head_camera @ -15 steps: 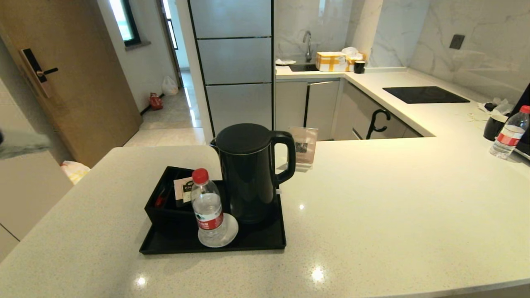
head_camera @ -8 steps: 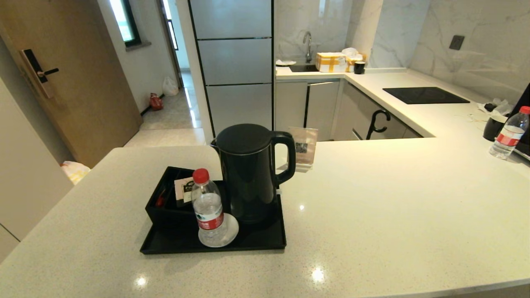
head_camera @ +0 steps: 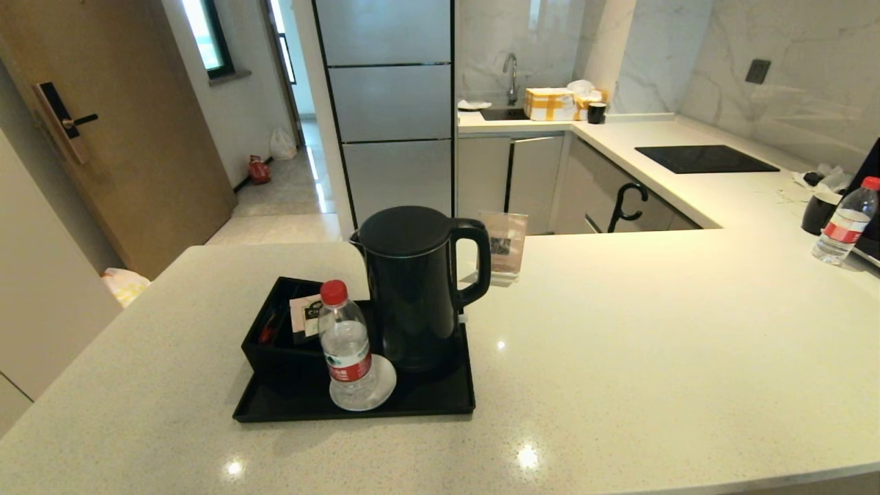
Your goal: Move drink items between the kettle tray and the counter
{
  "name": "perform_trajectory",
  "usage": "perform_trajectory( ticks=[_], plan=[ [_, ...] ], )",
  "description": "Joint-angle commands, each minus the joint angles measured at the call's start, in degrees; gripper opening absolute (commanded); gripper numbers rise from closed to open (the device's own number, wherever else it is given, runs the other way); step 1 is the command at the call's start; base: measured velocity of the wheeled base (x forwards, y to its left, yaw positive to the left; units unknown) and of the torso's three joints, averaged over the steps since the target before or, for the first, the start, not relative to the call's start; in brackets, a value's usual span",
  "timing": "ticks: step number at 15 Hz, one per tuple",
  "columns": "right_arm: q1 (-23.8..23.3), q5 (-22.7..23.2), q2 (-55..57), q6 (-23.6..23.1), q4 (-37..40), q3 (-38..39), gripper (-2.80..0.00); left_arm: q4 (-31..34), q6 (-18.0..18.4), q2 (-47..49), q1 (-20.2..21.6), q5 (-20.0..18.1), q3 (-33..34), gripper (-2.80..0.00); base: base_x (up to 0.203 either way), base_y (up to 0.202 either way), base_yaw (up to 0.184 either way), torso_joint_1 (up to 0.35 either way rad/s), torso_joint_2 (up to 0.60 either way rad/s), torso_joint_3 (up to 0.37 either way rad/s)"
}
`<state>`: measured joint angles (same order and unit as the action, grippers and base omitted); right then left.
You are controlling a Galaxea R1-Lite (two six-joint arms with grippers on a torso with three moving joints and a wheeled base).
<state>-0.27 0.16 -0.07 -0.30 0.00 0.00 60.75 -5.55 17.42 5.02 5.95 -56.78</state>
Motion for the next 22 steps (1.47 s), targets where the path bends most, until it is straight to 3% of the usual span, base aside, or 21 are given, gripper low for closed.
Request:
perform_trajectory(
  ticks=[1, 3, 7, 11, 12, 15, 16, 17, 19, 21, 22],
  plan=[
    [0.00, 0.02, 0.07, -0.05, 0.00, 0.00, -2.80, -2.73, 0.80, -2.02, -1.80, -0.02, 1.34, -2.80, 0.000, 0.000, 0.000, 0.000, 0.00, 0.000],
    [0.00, 0.02, 0.07, -0.05, 0.00, 0.00, -2.80, -5.56, 1.75, -2.03, -6.51, 1.08, 2.35, -2.80, 0.000, 0.000, 0.000, 0.000, 0.00, 0.000],
    [0.00, 0.02, 0.07, -0.05, 0.00, 0.00, -2.80, -7.45, 2.86, -3.40, -6.84, 1.42, 4.44, -2.80, 0.000, 0.000, 0.000, 0.000, 0.00, 0.000],
    [0.00, 0.02, 0.07, -0.05, 0.00, 0.00, -2.80, -21.09, 6.33, -15.34, -5.56, 1.71, 25.92, -2.80, 0.000, 0.000, 0.000, 0.000, 0.00, 0.000],
    [0.00, 0.02, 0.07, -0.05, 0.00, 0.00, -2.80, -29.89, 6.80, -16.56, -5.42, 1.47, 31.08, -2.80, 0.000, 0.000, 0.000, 0.000, 0.00, 0.000],
    [0.00, 0.02, 0.07, -0.05, 0.00, 0.00, -2.80, -64.57, 7.52, -17.01, -5.19, -0.13, 51.88, -2.80, 0.000, 0.000, 0.000, 0.000, 0.00, 0.000],
    [0.00, 0.02, 0.07, -0.05, 0.00, 0.00, -2.80, -71.76, 7.38, -17.09, -5.15, -0.45, 55.48, -2.80, 0.000, 0.000, 0.000, 0.000, 0.00, 0.000],
    [0.00, 0.02, 0.07, -0.05, 0.00, 0.00, -2.80, -74.18, 7.22, -17.16, -5.11, -0.68, 56.69, -2.80, 0.000, 0.000, 0.000, 0.000, 0.00, 0.000],
    [0.00, 0.02, 0.07, -0.05, 0.00, 0.00, -2.80, -68.05, 6.79, -17.30, -5.04, -1.04, 56.55, -2.80, 0.000, 0.000, 0.000, 0.000, 0.00, 0.000],
    [0.00, 0.02, 0.07, -0.05, 0.00, 0.00, -2.80, -66.93, 6.52, -17.33, -5.02, -1.75, 56.41, -2.80, 0.000, 0.000, 0.000, 0.000, 0.00, 0.000],
    [0.00, 0.02, 0.07, -0.05, 0.00, 0.00, -2.80, -62.04, 6.30, -17.33, -5.02, -3.73, 56.06, -2.80, 0.000, 0.000, 0.000, 0.000, 0.00, 0.000]
  ],
)
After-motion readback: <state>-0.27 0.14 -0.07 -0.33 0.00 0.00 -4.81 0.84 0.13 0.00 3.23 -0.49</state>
